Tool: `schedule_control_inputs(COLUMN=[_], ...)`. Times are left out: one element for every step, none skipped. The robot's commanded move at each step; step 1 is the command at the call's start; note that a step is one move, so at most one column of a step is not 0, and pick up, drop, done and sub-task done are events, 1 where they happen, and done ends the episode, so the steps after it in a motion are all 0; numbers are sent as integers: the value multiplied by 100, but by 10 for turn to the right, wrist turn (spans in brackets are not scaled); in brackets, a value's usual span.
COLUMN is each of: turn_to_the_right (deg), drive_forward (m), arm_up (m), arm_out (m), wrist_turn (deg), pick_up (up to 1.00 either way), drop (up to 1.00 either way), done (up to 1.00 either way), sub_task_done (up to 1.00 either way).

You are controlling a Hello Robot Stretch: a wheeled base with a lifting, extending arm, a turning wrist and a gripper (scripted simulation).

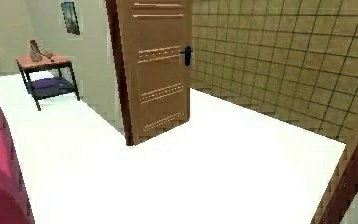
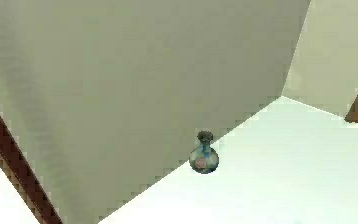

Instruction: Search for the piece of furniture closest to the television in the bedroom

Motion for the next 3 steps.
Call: schedule_control_inputs(turn_to_the_right=[-60,0,360], drive_forward=[0,55,0], arm_up=[0,0,0], arm_out=[0,0,0], wrist_turn=[0,0,0], pick_up=[0,0,0], drop=[0,0,0], done=[0,0,0], sub_task_done=[0,0,0])
